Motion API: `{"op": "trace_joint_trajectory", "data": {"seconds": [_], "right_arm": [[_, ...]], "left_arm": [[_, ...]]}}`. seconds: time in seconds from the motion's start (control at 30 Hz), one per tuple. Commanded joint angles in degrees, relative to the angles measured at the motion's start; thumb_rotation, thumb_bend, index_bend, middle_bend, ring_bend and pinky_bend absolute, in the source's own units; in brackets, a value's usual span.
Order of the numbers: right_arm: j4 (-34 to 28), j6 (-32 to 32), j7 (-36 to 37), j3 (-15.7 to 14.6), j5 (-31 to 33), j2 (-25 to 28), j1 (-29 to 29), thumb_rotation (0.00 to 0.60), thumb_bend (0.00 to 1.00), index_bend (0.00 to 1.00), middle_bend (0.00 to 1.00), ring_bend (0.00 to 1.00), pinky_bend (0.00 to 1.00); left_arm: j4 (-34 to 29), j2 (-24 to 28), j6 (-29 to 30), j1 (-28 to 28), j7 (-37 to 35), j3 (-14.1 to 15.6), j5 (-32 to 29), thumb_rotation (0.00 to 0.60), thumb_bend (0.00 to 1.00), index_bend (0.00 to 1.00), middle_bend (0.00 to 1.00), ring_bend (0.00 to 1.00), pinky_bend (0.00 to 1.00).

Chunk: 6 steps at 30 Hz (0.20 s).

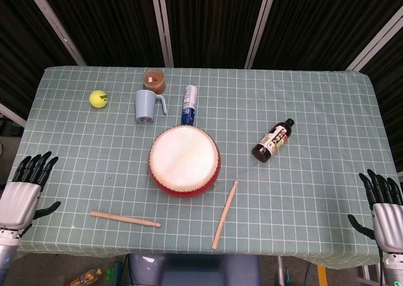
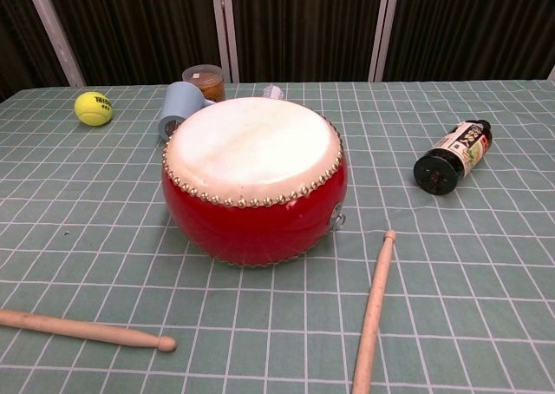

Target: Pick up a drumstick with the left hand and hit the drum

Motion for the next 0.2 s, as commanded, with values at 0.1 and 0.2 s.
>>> {"op": "trace_joint_trajectory", "data": {"seconds": [0.1, 0.2], "right_arm": [[0.25, 0.19, -0.36, 0.08, -0.38, -0.37, 0.14, 0.6, 0.25, 0.0, 0.0, 0.0, 0.04], [0.39, 0.03, -0.73, 0.08, -0.44, -0.56, 0.27, 0.6, 0.25, 0.0, 0.0, 0.0, 0.04]], "left_arm": [[0.76, -0.37, 0.35, 1.02, -0.89, -0.69, 0.91, 0.6, 0.0, 0.0, 0.0, 0.0, 0.0], [1.06, -0.83, 0.27, 1.29, -1.69, -1.48, 1.14, 0.6, 0.0, 0.0, 0.0, 0.0, 0.0]]}}
